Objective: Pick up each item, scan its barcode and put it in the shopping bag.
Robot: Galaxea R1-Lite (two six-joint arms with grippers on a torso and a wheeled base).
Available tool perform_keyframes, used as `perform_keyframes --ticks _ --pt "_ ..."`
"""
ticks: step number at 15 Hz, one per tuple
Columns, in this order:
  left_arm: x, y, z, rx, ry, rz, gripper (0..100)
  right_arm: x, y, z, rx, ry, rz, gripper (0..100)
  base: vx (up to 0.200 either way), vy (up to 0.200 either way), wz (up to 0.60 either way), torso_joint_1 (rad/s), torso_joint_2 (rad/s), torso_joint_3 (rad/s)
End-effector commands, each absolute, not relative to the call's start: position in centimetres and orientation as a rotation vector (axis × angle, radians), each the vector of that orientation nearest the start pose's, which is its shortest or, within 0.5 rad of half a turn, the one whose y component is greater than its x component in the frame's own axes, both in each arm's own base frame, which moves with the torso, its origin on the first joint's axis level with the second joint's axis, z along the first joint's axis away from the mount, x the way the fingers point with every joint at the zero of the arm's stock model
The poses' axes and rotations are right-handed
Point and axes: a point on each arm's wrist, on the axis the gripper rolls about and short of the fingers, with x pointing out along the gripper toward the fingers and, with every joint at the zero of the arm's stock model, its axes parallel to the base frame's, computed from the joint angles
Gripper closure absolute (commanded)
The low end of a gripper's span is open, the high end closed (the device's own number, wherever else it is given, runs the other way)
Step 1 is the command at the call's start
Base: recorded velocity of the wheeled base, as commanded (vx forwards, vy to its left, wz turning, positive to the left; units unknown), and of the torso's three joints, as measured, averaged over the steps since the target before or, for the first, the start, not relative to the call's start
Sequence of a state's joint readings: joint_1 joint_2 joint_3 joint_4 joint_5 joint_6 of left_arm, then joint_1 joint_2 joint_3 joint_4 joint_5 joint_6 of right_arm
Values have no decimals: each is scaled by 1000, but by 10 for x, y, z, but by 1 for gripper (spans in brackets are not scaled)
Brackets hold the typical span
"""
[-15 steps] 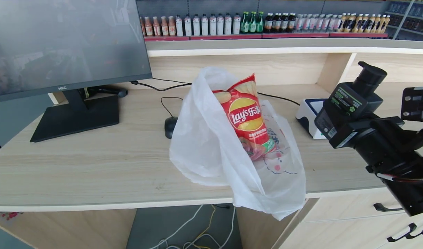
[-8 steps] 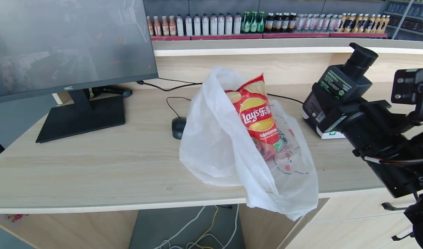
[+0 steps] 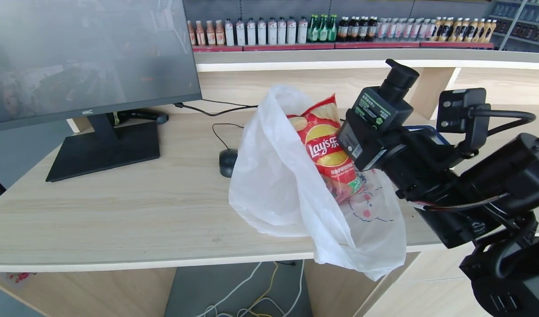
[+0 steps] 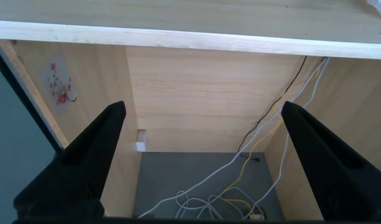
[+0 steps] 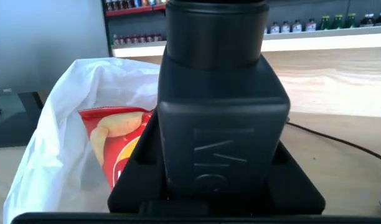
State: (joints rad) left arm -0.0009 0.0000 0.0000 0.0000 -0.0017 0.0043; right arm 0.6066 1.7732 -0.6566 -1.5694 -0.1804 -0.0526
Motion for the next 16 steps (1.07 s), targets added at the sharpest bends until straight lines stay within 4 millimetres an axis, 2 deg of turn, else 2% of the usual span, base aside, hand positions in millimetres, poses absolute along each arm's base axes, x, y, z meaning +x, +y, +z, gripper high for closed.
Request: perform_keyframes --ticks 1,5,8,11,13,16 --pt "-23 0 75 3 0 -2 0 253 176 205 117 -407 423 100 0 0 0 0 0 0" --pt "-23 0 75 5 0 -2 0 250 185 210 141 -423 455 100 0 0 0 0 0 0" --pt "-23 0 75 5 0 -2 0 263 195 182 112 -343 458 100 0 0 0 0 0 0" --pt "-23 0 75 5 0 -2 0 279 207 168 104 -318 459 100 0 0 0 0 0 0" --pt "-23 0 75 5 0 -2 0 284 206 166 110 -317 452 100 0 0 0 0 0 0" --pt "-23 0 75 5 0 -3 0 278 202 181 130 -357 450 100 0 0 0 0 0 0"
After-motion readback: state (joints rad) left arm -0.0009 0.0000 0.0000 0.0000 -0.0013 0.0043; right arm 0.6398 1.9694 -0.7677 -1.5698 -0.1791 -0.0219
